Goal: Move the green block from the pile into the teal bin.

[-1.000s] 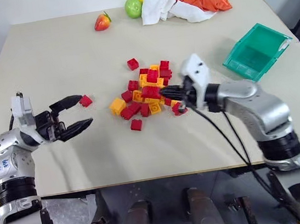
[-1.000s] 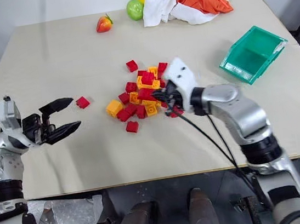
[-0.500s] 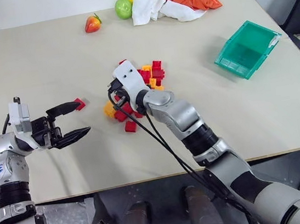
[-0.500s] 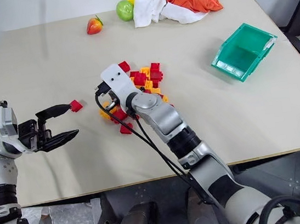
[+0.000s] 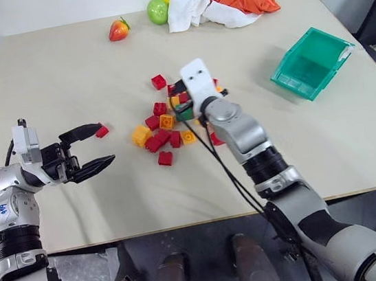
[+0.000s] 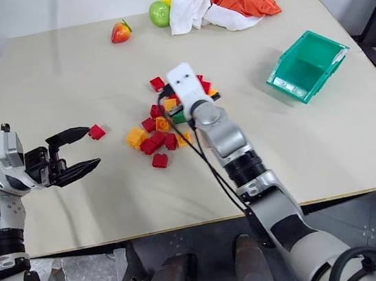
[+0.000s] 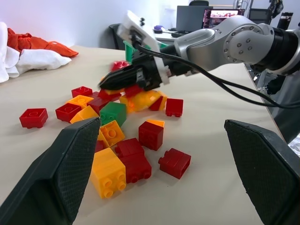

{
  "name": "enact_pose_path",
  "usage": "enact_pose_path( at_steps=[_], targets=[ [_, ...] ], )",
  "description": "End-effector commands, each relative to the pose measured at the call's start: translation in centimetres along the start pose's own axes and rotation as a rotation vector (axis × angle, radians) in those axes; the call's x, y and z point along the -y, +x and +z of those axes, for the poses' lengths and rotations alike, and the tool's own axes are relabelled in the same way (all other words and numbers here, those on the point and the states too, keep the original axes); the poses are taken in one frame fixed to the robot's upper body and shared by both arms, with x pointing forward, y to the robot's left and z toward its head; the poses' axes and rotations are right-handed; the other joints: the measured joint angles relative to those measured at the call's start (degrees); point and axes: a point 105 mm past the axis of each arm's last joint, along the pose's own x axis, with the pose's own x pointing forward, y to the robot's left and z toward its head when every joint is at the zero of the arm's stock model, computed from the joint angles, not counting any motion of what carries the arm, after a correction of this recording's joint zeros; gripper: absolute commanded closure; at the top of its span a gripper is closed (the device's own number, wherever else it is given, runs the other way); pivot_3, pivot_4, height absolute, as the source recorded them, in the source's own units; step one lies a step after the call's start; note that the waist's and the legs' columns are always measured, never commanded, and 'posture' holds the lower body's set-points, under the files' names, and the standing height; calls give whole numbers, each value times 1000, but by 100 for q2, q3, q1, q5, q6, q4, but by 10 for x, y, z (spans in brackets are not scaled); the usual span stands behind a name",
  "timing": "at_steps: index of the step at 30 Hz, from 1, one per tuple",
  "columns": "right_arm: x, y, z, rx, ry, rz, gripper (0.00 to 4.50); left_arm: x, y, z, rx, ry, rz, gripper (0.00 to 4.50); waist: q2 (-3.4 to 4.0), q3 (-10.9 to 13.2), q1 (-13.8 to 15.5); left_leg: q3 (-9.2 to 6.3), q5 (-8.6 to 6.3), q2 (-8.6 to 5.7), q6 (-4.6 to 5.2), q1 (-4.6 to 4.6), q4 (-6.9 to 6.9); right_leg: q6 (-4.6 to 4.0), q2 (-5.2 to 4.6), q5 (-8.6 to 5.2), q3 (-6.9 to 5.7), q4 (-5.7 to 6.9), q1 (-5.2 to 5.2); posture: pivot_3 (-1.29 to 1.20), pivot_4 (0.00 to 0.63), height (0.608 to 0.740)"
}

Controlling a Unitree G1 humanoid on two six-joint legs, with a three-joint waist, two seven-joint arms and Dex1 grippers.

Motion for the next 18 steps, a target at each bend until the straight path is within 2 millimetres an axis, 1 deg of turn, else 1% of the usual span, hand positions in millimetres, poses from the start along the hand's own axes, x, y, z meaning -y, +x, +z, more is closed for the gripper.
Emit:
enact_pose_path(
  at_steps=[1, 3, 5, 6, 8, 11, 13, 15, 17, 18],
  targets=[
    [13, -14, -13, -43, -21, 19, 4449, -4, 2, 7, 13, 37, 6, 0, 0, 0, -3, 1, 0, 3, 0, 0, 0, 0, 1, 0, -1, -1, 0, 0, 150, 740],
    [23, -24, -19, -52, -61, 60, 4449, -5, 3, 7, 18, 38, 6, 0, -1, 0, -9, 3, 0, 5, 0, 0, -3, 0, 3, 0, 0, -1, -2, 0, 150, 740],
    [41, -33, -28, -76, -89, 75, 4449, -6, 4, 7, 23, 39, 9, 0, -1, 0, -6, 10, 0, 5, 1, -1, -5, 0, 3, 0, 4, -2, -6, 0, 150, 740],
    [47, -36, -28, -73, -96, 92, 4449, -6, 4, 7, 23, 39, 9, 0, -1, 0, -3, 16, -2, 4, 3, -1, -5, 0, 3, 0, 9, -3, -6, 0, 150, 740],
    [57, -46, -19, -24, -86, 169, 4449, -6, 4, 7, 22, 38, 8, 0, -1, 0, 4, 23, -3, 4, 6, 0, -2, 1, 3, 1, 13, -4, -5, 0, 150, 740],
    [74, -61, 5, 111, -61, 245, 4449, -7, 3, 6, 23, 36, 9, 0, -3, 2, 12, 29, -4, 6, 8, 0, -5, 2, 3, 1, 14, -8, -7, 0, 150, 740],
    [90, -70, 11, 141, -36, 288, 4449, -7, 4, 6, 24, 36, 9, 0, -3, 3, 6, 38, -5, 10, 9, 0, -8, 3, 4, 1, 17, -9, -9, 0, 150, 740],
    [98, -83, 12, 152, -39, 396, 4449, -8, 4, 6, 24, 34, 7, 0, -4, 3, 27, 41, -6, 13, 11, 0, -7, 3, 5, 1, 17, -12, -9, 0, 150, 740],
    [94, -100, 10, 157, -56, 561, 4088, -8, 5, 5, 25, 32, 7, 0, -4, 4, 70, 44, -9, 15, 15, 0, -5, 3, 6, 1, 16, -15, -7, 0, 150, 740],
    [93, -105, 10, 159, -61, 612, 3891, -8, 6, 5, 25, 31, 7, 0, -4, 4, 84, 49, -10, 16, 17, 0, -7, 5, 6, 3, 17, -22, -7, 0, 150, 740]
  ],
)
